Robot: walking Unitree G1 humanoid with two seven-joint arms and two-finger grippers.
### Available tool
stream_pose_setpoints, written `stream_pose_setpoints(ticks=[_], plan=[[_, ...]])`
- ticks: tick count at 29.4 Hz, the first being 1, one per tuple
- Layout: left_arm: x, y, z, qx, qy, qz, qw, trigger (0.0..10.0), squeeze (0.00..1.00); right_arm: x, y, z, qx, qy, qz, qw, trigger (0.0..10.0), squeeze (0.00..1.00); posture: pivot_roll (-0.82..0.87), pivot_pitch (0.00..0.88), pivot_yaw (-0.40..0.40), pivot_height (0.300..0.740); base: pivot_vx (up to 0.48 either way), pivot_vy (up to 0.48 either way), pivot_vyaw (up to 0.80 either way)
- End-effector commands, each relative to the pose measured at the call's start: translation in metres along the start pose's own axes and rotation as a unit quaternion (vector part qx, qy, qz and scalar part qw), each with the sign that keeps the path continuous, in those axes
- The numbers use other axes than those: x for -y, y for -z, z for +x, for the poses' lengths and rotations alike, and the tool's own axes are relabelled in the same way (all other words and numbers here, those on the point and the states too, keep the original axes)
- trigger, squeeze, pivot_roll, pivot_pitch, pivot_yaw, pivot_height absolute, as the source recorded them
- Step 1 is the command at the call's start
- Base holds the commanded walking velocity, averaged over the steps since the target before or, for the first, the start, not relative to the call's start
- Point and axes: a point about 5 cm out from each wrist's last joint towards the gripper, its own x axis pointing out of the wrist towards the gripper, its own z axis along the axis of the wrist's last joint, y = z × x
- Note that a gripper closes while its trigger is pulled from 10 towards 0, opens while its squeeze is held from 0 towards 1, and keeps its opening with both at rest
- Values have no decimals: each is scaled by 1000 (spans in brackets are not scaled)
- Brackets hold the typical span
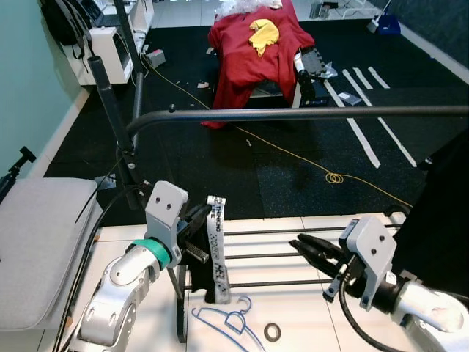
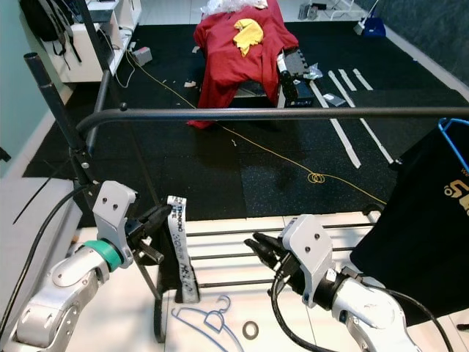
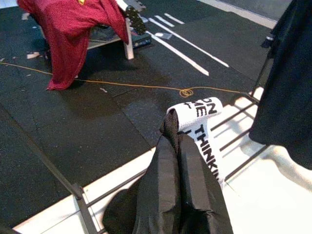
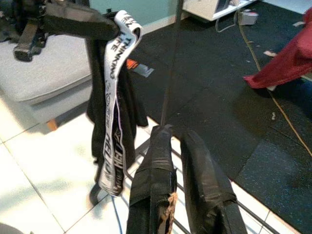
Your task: Hang hanger
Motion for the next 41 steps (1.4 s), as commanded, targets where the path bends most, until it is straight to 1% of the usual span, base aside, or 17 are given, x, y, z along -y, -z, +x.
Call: stream_pose_setpoints(ticks=[1, 4, 6, 10, 11, 12, 15, 16, 18, 19, 20, 23, 24, 30, 33, 37, 41], plan=[[7, 5, 2, -9, 2, -10, 1000, 10000, 0, 1, 3, 3, 0, 42, 15, 999, 10000, 0, -278, 196, 104, 740, 0, 0, 0], [16, 8, 1, -9, -11, -24, 1000, 10000, 0, 0, 12, 12, 16, 116, 64, 991, 10000, 0, -268, 195, 93, 740, 0, 0, 0], [18, 9, 1, -9, -14, -28, 999, 10000, 0, -1, 13, 14, 24, 134, 78, 988, 10000, 0, -264, 195, 92, 740, 0, 0, 0], [20, 14, -3, -20, -11, -27, 999, 10000, 0, -1, 13, 15, 35, 196, 86, 976, 10000, 0, -256, 199, 92, 740, 0, 0, 0], [19, 16, -4, -25, -15, -24, 999, 10000, 0, 9, 14, 11, 29, 241, 74, 967, 10000, 0, -257, 200, 94, 740, 0, 0, 0], [19, 16, -4, -25, -15, -24, 999, 10000, 0, 9, 14, 11, 29, 241, 74, 967, 10000, 0, -257, 200, 94, 740, 0, 0, 0], [13, 19, -6, -32, -25, -19, 999, 10000, 0, 40, 19, -12, 1, 376, 31, 926, 10000, 0, -258, 202, 98, 740, 0, 0, 0], [13, 19, -6, -32, -25, -19, 999, 10000, 0, 40, 19, -12, 1, 376, 31, 926, 10000, 0, -258, 202, 98, 740, 0, 0, 0], [8, 19, -3, -34, -34, -16, 999, 10000, 0, 62, 29, -35, -29, 445, 18, 895, 10000, 0, -264, 205, 106, 740, 0, 0, 0], [8, 19, -3, -34, -34, -16, 999, 10000, 0, 62, 29, -35, -29, 445, 18, 895, 10000, 0, -264, 205, 106, 740, 0, 0, 0], [4, 19, 1, -34, -45, -12, 998, 10000, 0, 78, 33, -54, -42, 483, 10, 874, 10000, 0, -271, 203, 112, 740, 0, 0, 0], [3, 19, 4, -34, -48, -11, 998, 10000, 0, 82, 30, -56, -37, 482, 6, 875, 10000, 0, -274, 203, 112, 740, 0, 0, 0], [4, 21, 6, -36, -52, -12, 998, 10000, 0, 75, 28, -47, -25, 467, 10, 884, 10000, 0, -283, 200, 113, 740, 0, 0, 0], [8, 25, 6, -39, -54, -15, 998, 10000, 0, 63, 32, -35, -21, 450, 23, 892, 10000, 0, -281, 194, 110, 740, 0, 0, 0], [10, 29, 4, -45, -60, -19, 997, 10000, 0, 47, 36, -18, -15, 429, 38, 902, 10000, 0, -280, 186, 102, 740, 0, 0, 0], [10, 32, 4, -46, -67, -20, 997, 10000, 0, 42, 36, -7, -10, 414, 36, 910, 10000, 0, -276, 175, 99, 740, 0, 0, 0], [8, 33, 5, -44, -74, -20, 996, 10000, 0, 46, 35, -6, -6, 417, 37, 908, 10000, 0, -278, 165, 91, 740, 0, 0, 0]])
